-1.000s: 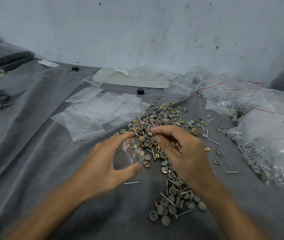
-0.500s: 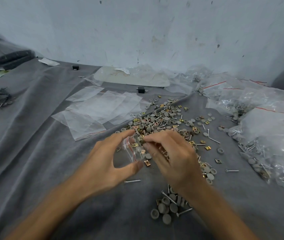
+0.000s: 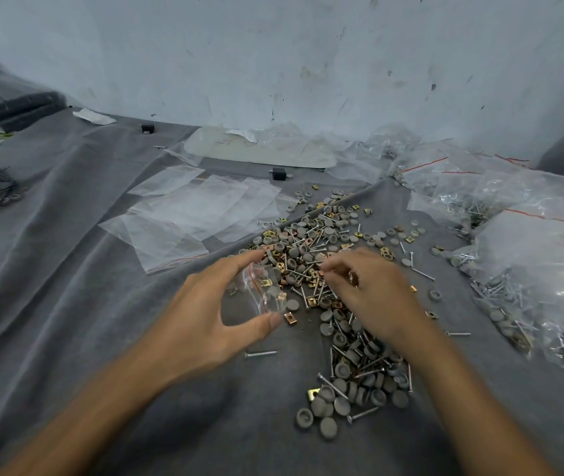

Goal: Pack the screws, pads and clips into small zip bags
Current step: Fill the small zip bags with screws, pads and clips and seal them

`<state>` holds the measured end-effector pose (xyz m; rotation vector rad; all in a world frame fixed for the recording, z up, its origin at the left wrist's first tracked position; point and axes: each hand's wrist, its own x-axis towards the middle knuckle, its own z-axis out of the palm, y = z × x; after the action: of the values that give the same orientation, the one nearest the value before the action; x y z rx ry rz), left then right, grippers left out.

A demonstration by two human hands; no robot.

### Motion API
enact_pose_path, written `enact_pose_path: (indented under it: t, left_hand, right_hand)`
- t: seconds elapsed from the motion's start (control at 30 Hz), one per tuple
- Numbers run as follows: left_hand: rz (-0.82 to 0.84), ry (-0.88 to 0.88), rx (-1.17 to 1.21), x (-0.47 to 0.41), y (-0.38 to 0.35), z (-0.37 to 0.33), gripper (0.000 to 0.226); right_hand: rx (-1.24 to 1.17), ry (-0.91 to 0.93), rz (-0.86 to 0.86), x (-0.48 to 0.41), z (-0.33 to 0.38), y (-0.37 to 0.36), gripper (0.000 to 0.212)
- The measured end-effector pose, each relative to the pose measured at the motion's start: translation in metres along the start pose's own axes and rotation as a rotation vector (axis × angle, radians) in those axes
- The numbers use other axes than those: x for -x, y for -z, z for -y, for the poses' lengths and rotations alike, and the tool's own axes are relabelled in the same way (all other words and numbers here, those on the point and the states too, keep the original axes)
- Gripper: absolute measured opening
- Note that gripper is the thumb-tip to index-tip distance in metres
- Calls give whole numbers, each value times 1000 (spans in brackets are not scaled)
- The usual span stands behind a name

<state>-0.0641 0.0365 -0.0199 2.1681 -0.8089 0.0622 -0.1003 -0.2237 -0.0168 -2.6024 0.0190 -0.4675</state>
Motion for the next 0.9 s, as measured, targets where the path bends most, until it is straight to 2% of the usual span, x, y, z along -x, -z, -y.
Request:
enact_pose_path:
  t: [0.1, 0.2, 0.47, 0.6, 0.7, 0.8, 0.9]
  left_hand:
    - [-3, 0, 9, 0, 0, 0, 87]
    - [-5, -2, 13, 0, -1, -1, 86]
    - [1, 9, 16, 0, 0, -1, 86]
    - [-1, 3, 18, 0, 0, 0, 86]
    - [-4, -10, 14, 0, 0, -1, 86]
    - [-6, -11, 6, -1, -1, -2, 86]
    - [-2, -15, 1, -2, -2, -2, 85]
  right_hand:
    - [113, 10, 180, -1, 4, -8, 15]
    - [221, 30, 266, -1, 8, -15, 24]
    - [262, 99, 226, 2, 4, -14, 20]
    - [71, 31, 97, 1, 2, -7, 14]
    - [-208, 7, -12, 3, 7, -2, 1]
    - [-567, 11, 28, 5, 21, -6, 8]
    - [-643, 72, 98, 7, 32, -14, 11]
